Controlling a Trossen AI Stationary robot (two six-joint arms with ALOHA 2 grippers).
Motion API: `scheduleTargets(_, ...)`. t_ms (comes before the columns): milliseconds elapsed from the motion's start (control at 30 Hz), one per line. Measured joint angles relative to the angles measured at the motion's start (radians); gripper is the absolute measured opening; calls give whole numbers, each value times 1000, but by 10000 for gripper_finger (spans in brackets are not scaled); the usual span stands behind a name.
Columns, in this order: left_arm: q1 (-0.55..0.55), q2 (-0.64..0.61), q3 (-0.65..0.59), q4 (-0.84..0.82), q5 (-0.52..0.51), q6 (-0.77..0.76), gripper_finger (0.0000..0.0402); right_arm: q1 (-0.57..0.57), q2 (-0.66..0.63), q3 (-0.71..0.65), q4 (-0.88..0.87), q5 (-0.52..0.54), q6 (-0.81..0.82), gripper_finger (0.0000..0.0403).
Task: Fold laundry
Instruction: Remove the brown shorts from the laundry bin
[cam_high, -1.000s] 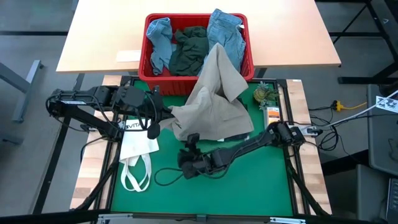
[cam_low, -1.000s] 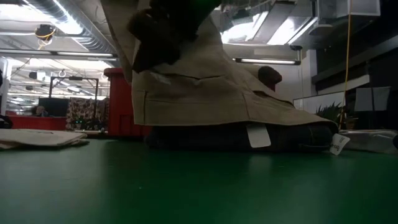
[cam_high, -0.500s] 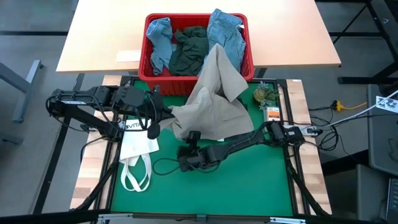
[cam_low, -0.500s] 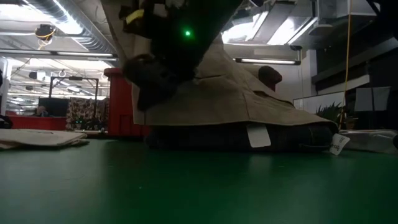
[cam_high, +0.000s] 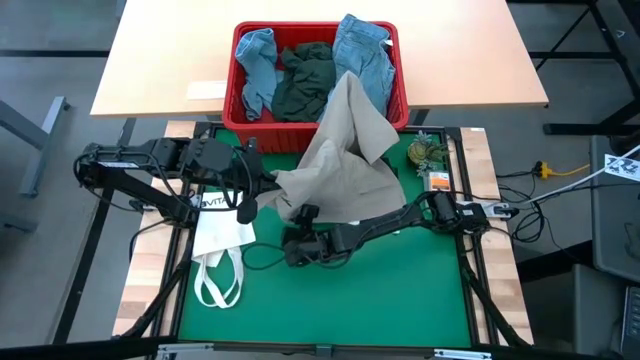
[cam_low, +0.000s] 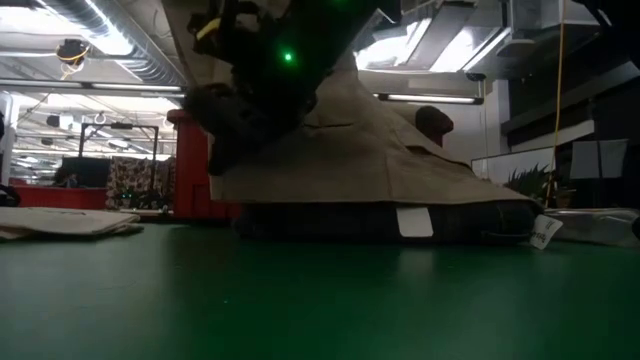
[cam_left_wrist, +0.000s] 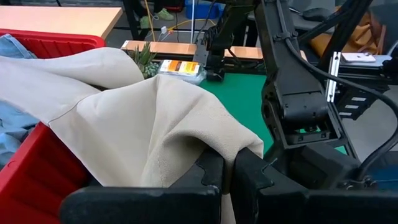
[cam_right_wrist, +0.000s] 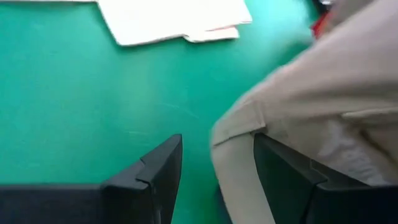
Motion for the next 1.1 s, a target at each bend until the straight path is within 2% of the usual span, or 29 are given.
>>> scheduleTargets(267, 0, 0, 0, 2, 0, 0, 6, -8, 0, 0, 49, -57, -26, 199)
scheduleTargets(600, 0, 0, 0, 2, 0, 0, 6, -23, 0, 0, 43, -31, 13, 199)
scheduleTargets(1100, 0, 0, 0, 2, 0, 0, 6, -42, 31, 0, 37, -55, 36, 199)
